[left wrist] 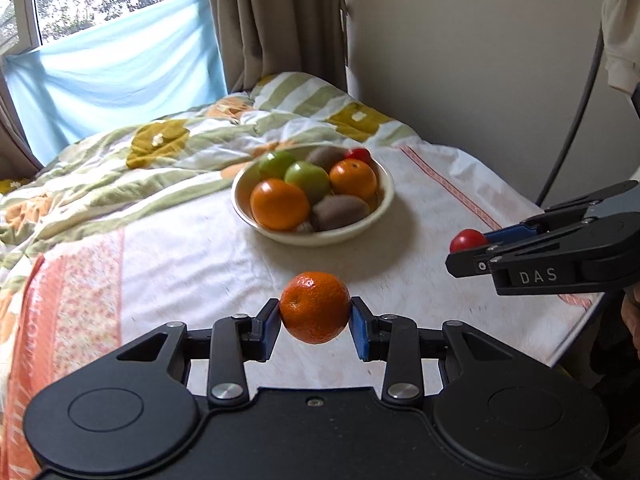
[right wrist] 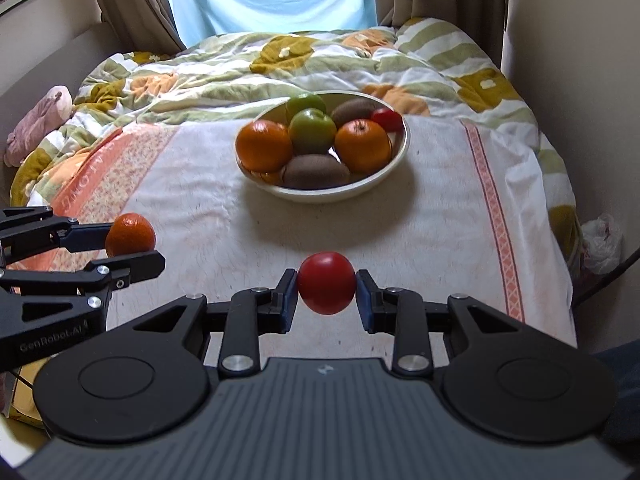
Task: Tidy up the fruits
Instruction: 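Carry mandarin into the bowl and open left gripper while right carries tomato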
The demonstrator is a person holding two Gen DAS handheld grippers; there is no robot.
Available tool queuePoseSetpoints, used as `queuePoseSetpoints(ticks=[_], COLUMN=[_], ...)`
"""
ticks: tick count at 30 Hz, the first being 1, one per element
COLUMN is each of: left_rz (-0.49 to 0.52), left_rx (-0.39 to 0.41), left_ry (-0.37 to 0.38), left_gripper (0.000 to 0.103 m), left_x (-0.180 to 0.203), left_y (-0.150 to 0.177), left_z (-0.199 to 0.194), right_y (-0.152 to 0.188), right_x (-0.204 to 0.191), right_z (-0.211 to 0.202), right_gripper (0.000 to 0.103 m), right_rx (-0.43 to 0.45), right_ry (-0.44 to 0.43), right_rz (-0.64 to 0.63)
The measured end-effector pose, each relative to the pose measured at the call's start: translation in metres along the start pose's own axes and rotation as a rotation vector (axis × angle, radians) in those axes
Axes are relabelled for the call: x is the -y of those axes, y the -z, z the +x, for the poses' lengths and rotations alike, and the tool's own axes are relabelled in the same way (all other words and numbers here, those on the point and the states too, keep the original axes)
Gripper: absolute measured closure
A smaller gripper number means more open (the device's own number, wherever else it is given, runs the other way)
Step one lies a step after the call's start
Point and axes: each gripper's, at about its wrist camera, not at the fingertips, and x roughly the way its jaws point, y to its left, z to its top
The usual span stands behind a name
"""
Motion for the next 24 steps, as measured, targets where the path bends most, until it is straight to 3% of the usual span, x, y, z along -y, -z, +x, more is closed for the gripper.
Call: queuePoseSetpoints(ticks=[14, 24], left_rz=[-0.068, -0.096], left_rx=[0.061, 0.0], left_ry=[-0.115, -0.151], left_gripper=[0.063, 0.063], left_x=[-0.029, -0.05], left_y=[-0.093, -0.133], left_z=[0.036, 0.111], right_y=[-0.106, -0.173], right_x=[0.018, 0.037], right_z=[0.03, 0.09], right_gripper=[0.057, 0.057], right_rx=[0.072, 0.059], right_ry=[-0.083, -0.123], right_rz=[-0.091, -0.141])
